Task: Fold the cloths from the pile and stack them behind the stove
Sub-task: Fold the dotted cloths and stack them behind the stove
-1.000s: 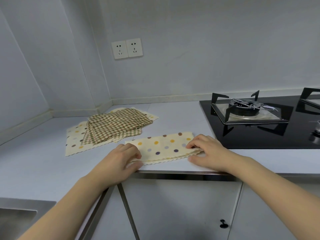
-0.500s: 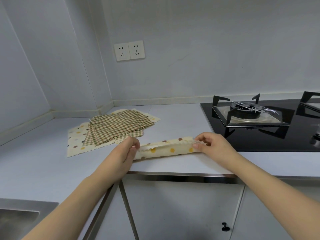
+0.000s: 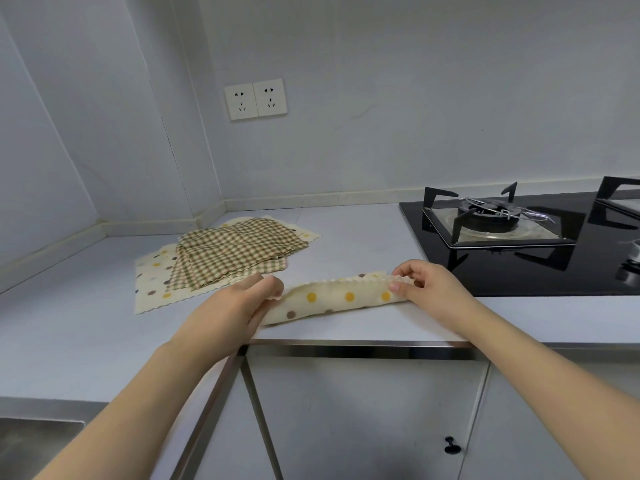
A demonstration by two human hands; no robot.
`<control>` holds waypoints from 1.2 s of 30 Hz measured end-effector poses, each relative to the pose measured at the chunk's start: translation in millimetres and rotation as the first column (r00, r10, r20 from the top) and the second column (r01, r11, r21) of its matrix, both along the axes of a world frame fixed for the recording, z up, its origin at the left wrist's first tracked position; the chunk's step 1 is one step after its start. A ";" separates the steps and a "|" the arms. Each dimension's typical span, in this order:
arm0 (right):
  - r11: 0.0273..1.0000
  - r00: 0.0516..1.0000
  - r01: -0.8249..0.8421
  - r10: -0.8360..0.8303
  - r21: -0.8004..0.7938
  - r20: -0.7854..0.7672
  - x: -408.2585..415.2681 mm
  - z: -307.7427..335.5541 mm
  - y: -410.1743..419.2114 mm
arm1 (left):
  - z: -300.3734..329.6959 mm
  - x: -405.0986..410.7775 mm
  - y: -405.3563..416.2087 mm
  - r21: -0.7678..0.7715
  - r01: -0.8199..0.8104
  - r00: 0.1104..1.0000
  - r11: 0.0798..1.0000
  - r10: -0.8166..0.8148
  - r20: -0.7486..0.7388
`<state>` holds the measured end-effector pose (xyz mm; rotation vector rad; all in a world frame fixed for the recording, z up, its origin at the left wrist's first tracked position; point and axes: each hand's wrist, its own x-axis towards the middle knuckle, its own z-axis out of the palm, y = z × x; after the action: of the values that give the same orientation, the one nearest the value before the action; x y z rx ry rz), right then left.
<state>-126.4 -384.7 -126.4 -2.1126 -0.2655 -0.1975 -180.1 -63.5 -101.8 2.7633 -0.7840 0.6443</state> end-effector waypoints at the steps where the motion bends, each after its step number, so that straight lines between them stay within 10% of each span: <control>1: 1.000 1.000 -0.008 0.008 -0.021 0.004 -0.4 0.3 0.3 | 0.6 -0.2 0.4 -0.005 -0.011 1.000 1.000 0.011 0.002; 11: 0.992 0.998 -0.003 -0.006 0.127 0.068 0.1 7.4 -2.7 | 23.5 -6.6 -11.4 -0.304 -0.279 0.892 0.911 0.128 -0.435; 22: 0.998 0.972 -0.055 0.051 0.014 0.231 -10.7 63.9 -1.2 | 61.2 -17.4 -13.5 -0.230 -0.309 0.946 0.923 0.274 -0.171; 27: 0.952 0.979 -0.092 0.034 0.293 0.199 -17.8 85.6 1.0 | 82.0 -27.3 -19.2 -0.263 -0.396 0.918 0.880 0.375 -0.127; 33: 0.826 0.993 -0.118 0.115 0.551 0.040 -18.1 99.6 2.3 | 94.1 -37.4 -31.1 -0.342 -0.337 0.927 0.877 0.245 -0.283; 36: 0.935 0.996 0.065 -0.080 0.349 0.028 -7.6 103.5 5.0 | 89.8 -35.6 -38.0 -0.480 -0.314 0.877 0.819 0.056 -0.477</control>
<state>-134.1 -379.7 -22.9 -1.7683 -0.1626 -0.3095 -215.7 -101.5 -12.0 2.3163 -0.1724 0.1891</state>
